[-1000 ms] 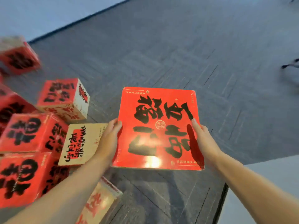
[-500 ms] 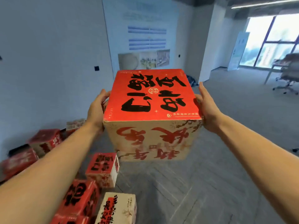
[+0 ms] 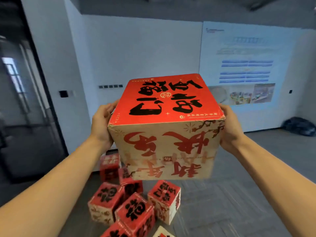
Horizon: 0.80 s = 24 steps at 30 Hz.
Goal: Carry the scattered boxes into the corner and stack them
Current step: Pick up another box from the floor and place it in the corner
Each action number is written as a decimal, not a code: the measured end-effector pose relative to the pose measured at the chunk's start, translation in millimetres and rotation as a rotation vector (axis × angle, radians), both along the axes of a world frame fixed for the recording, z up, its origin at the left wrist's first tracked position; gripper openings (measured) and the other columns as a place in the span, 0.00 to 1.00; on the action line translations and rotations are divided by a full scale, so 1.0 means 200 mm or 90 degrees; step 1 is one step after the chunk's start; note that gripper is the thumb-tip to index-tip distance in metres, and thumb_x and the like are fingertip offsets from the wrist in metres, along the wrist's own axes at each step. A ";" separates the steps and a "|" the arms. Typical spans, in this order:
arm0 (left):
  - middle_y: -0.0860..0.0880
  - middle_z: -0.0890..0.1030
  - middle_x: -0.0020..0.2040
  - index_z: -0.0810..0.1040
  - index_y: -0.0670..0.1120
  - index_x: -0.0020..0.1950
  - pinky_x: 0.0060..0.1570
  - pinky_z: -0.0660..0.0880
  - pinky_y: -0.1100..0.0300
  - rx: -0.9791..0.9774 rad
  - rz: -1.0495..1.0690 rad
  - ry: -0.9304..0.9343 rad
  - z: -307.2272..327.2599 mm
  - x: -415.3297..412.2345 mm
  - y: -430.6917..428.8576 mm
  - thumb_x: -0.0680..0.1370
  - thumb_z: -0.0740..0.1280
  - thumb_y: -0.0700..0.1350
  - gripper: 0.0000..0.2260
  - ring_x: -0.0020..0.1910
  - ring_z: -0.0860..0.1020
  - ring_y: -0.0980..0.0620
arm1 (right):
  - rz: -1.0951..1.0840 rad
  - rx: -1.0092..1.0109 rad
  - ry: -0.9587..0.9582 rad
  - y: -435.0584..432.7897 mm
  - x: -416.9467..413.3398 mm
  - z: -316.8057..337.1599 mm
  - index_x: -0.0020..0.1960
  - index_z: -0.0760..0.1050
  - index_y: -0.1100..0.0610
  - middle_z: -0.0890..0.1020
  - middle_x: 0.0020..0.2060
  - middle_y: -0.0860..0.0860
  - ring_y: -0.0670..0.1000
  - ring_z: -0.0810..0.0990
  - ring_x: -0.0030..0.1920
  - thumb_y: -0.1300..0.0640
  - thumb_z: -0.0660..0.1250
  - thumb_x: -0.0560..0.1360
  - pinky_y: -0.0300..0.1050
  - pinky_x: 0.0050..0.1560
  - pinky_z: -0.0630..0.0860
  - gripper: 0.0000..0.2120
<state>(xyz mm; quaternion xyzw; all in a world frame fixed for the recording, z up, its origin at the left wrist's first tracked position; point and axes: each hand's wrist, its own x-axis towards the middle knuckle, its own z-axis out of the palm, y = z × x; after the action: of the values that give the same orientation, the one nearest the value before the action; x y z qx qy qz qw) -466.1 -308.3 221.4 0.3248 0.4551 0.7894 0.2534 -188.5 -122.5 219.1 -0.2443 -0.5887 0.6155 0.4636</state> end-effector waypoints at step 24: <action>0.47 0.83 0.39 0.80 0.47 0.46 0.39 0.80 0.56 -0.029 0.647 0.020 -0.20 -1.12 -3.21 0.86 0.53 0.51 0.19 0.39 0.81 0.51 | 0.696 -0.051 -0.024 -2.60 -2.51 -0.13 0.44 0.80 0.54 0.87 0.38 0.51 0.49 0.86 0.38 0.48 0.52 0.87 0.44 0.41 0.83 0.22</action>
<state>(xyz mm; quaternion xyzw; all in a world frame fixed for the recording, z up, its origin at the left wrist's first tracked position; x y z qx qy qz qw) -690.3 -950.7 181.6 0.0684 0.5768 0.7976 -0.1626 -689.5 -641.6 194.0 0.0683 -0.6141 0.7843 0.0560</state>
